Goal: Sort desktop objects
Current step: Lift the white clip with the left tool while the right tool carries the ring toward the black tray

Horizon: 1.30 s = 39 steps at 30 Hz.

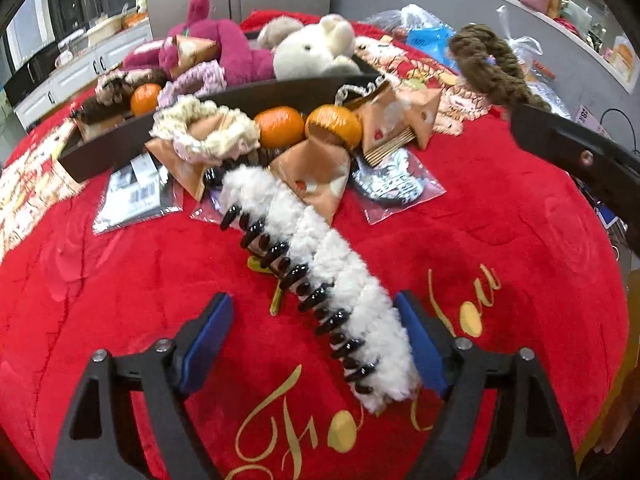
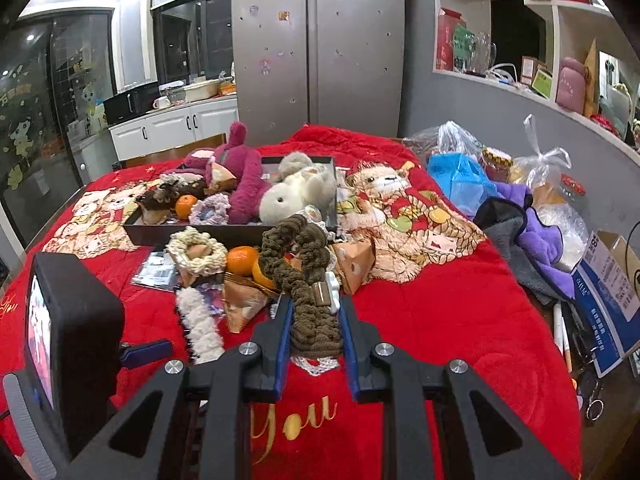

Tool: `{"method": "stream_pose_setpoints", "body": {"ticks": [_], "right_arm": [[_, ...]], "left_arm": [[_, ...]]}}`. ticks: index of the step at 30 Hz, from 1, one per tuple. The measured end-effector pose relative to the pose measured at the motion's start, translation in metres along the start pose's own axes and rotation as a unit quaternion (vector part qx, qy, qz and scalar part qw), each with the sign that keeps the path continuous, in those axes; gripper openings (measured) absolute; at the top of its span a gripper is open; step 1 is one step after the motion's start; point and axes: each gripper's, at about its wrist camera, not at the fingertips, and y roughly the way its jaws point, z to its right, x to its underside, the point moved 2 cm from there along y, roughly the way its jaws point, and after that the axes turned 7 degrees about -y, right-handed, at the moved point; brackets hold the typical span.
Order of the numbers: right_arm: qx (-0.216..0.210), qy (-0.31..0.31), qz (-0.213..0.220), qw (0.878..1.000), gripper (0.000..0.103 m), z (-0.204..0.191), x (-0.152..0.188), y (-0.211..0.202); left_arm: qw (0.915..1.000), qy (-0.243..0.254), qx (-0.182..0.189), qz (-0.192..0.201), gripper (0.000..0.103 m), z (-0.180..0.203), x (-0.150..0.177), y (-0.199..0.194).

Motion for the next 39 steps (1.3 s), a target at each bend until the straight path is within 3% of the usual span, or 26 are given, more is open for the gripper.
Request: {"method": "stream_pose_setpoints", "body": {"ticks": [5, 8, 10, 12, 14, 24, 32, 39], "right_arm": [[0.002, 0.006, -0.012, 1.0, 0.022, 0.006, 0.003, 0.01], [0.001, 0.006, -0.015, 1.0, 0.022, 0.006, 0.003, 0.013], [-0.001, 0.004, -0.017, 1.0, 0.022, 0.005, 0.004, 0.015], [-0.002, 0.003, -0.017, 1.0, 0.022, 0.003, 0.003, 0.015], [-0.002, 0.002, -0.017, 1.0, 0.022, 0.002, 0.003, 0.014], [-0.001, -0.01, -0.003, 1.0, 0.022, -0.008, 0.001, -0.003], [0.0, -0.021, 0.01, 1.0, 0.022, -0.021, 0.0, -0.021], [-0.007, -0.032, 0.018, 0.999, 0.022, -0.035, -0.003, -0.031]], "left_arm": [[0.9997, 0.015, -0.018, 0.012, 0.09, 0.005, 0.002, 0.004], [0.9994, 0.009, -0.022, 0.024, 0.087, 0.005, 0.003, 0.004], [0.9993, 0.014, -0.017, 0.031, 0.075, 0.007, 0.005, 0.001], [0.9991, 0.018, -0.005, 0.037, 0.044, 0.009, 0.006, -0.005], [0.9991, -0.002, 0.013, 0.04, 0.04, 0.005, 0.006, -0.011], [0.9978, 0.002, 0.02, 0.063, 0.033, 0.003, 0.016, -0.035], [0.9961, 0.0, 0.02, 0.086, 0.033, -0.002, 0.021, -0.06], [0.9932, -0.02, -0.007, 0.114, 0.033, -0.034, 0.015, -0.083]]}}
